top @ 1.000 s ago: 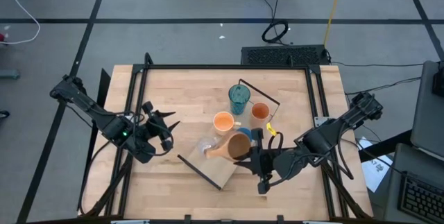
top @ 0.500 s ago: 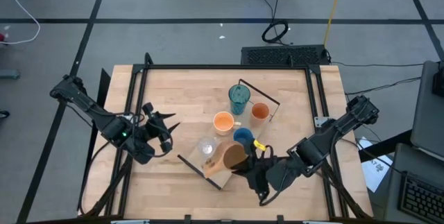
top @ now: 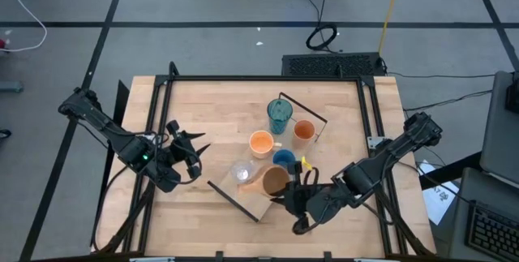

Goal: Stack small to large cups/mugs on shelf
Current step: Put the brown wooden mug on the shelf

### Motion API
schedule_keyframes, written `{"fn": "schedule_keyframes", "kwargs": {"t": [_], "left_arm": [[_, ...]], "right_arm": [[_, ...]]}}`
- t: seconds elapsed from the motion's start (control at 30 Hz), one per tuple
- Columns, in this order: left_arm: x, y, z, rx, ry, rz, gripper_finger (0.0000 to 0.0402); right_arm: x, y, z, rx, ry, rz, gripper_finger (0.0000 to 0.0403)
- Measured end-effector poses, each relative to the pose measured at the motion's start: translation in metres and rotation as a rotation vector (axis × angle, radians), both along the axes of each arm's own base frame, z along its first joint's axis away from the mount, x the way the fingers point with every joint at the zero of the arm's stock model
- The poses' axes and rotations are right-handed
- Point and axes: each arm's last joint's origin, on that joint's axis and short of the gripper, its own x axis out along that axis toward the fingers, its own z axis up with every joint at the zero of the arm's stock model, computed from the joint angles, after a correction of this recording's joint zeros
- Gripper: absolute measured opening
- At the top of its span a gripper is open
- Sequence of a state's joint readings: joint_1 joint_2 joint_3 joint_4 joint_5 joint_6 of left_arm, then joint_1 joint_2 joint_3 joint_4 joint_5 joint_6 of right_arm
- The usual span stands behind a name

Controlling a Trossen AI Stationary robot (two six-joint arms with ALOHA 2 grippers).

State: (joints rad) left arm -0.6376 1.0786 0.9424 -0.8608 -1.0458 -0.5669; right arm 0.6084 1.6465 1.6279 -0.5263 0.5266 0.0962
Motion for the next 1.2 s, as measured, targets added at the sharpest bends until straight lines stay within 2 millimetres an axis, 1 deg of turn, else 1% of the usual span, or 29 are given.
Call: {"fn": "schedule_keyframes", "kwargs": {"t": [0.27, 0.5, 0.77, 1.03, 1.2], "left_arm": [[0.000, 0.000, 0.000, 0.001, -0.001, -0.002, 0.0172], [0.000, 0.000, 0.000, 0.000, -0.002, -0.003, 0.0172], [0.000, 0.000, 0.000, 0.001, -0.002, -0.003, 0.0172], [0.000, 0.000, 0.000, 0.001, -0.001, -0.003, 0.0172], [0.000, 0.000, 0.000, 0.001, -0.001, -0.003, 0.0172]], "right_arm": [[-0.001, -0.002, -0.027, -0.003, 0.066, -0.025, 0.0020], [0.005, -0.011, -0.039, -0.005, 0.076, -0.049, 0.0020], [0.010, -0.021, -0.057, 0.034, 0.112, -0.025, 0.0020], [0.011, -0.022, -0.071, 0.062, 0.130, 0.038, 0.0020], [0.011, -0.025, -0.079, 0.055, 0.138, 0.032, 0.0020]]}}
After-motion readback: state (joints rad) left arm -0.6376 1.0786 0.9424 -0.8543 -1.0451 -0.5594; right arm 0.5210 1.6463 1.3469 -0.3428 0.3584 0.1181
